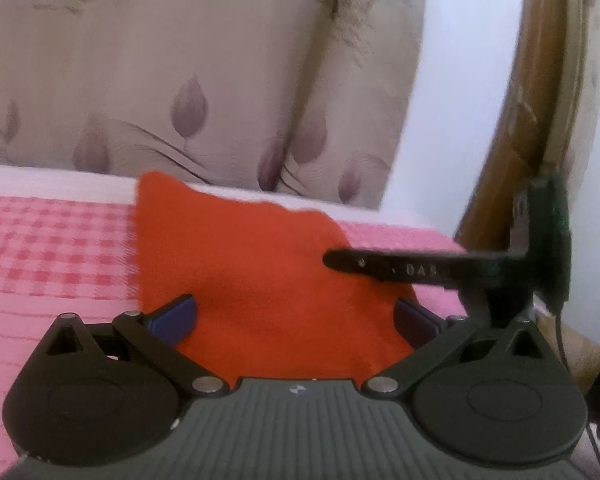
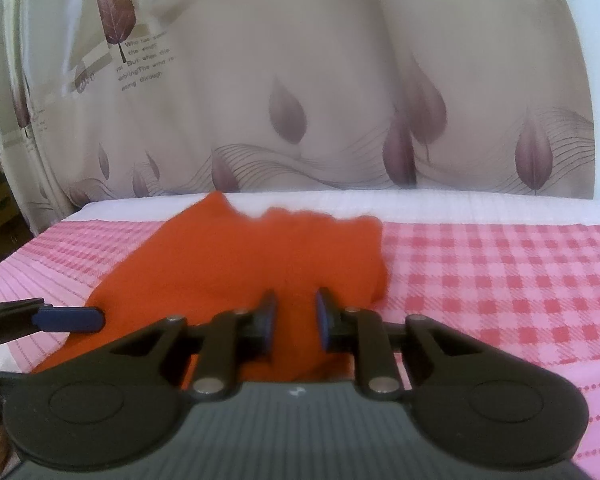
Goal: Fold small clothes
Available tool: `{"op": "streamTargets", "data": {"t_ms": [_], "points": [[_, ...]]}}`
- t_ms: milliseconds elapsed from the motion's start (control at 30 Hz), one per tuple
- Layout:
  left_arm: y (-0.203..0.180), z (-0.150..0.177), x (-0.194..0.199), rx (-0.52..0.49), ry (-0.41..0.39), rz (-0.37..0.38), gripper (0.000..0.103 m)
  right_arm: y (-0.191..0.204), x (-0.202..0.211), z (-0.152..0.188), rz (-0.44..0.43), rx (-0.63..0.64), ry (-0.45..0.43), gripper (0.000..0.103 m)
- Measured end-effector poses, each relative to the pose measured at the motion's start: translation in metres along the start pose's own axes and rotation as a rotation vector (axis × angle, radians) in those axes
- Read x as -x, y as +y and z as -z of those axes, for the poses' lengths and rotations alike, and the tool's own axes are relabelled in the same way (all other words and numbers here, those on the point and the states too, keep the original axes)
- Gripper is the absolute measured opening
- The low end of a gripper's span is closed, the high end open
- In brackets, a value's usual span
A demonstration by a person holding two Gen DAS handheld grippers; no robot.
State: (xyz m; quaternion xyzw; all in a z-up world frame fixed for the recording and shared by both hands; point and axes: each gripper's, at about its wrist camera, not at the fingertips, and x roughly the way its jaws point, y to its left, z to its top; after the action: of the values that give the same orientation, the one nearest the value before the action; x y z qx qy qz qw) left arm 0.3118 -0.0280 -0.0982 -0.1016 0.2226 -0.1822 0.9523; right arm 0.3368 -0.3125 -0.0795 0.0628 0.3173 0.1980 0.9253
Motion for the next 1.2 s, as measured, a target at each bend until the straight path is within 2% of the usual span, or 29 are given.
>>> {"op": "streamTargets", "data": {"t_ms": [67, 267, 333, 400, 533, 700, 767, 833, 900, 1000, 1033, 1067, 1133, 1200], "points": [[0.010, 0.003, 0.015, 0.074, -0.013, -0.022, 0.103, -0.003, 0.000, 0.000, -0.012, -0.018, -0.001, 0.020], [0.052, 0.008, 0.029, 0.291, 0.044, -0.055, 0.103, -0.017, 0.007, 0.001, -0.063, -0.118, -0.013, 0.021], [0.053, 0.008, 0.029, 0.288, 0.044, -0.054, 0.103, -0.021, 0.019, 0.002, -0.022, -0.191, -0.031, 0.028], [0.045, 0.007, 0.028, 0.239, 0.048, -0.050, 0.103, -0.022, 0.044, 0.009, -0.047, -0.242, -0.089, 0.029], [0.030, 0.009, 0.030, 0.147, 0.025, -0.050, 0.103, 0.000, 0.088, 0.024, -0.082, -0.181, -0.099, 0.030], [0.032, 0.012, 0.034, 0.174, 0.003, -0.070, 0.103, 0.050, 0.103, 0.023, -0.085, 0.006, -0.109, 0.030], [0.037, 0.012, 0.034, 0.207, 0.000, -0.074, 0.103, 0.064, 0.090, 0.021, -0.101, 0.096, -0.051, 0.029], [0.039, 0.012, 0.034, 0.229, 0.000, -0.079, 0.103, 0.070, 0.071, 0.026, -0.032, 0.183, 0.035, 0.028], [0.040, 0.011, 0.034, 0.232, 0.000, -0.075, 0.103, 0.054, 0.054, 0.036, 0.052, 0.156, 0.130, 0.026], [0.037, 0.011, 0.035, 0.215, -0.001, -0.071, 0.103, 0.030, 0.063, 0.044, 0.033, 0.017, 0.100, 0.025], [0.037, 0.011, 0.034, 0.210, 0.003, -0.070, 0.103, 0.028, 0.062, 0.043, 0.036, 0.007, 0.104, 0.026], [0.036, 0.011, 0.034, 0.205, 0.005, -0.071, 0.103, 0.025, 0.060, 0.043, 0.037, -0.018, 0.113, 0.031], [0.036, 0.011, 0.035, 0.206, 0.000, -0.069, 0.103, 0.015, 0.058, 0.040, 0.017, -0.068, 0.137, 0.032], [0.037, 0.012, 0.034, 0.214, 0.003, -0.066, 0.103, 0.018, 0.061, 0.038, 0.014, -0.051, 0.119, 0.033]]}}
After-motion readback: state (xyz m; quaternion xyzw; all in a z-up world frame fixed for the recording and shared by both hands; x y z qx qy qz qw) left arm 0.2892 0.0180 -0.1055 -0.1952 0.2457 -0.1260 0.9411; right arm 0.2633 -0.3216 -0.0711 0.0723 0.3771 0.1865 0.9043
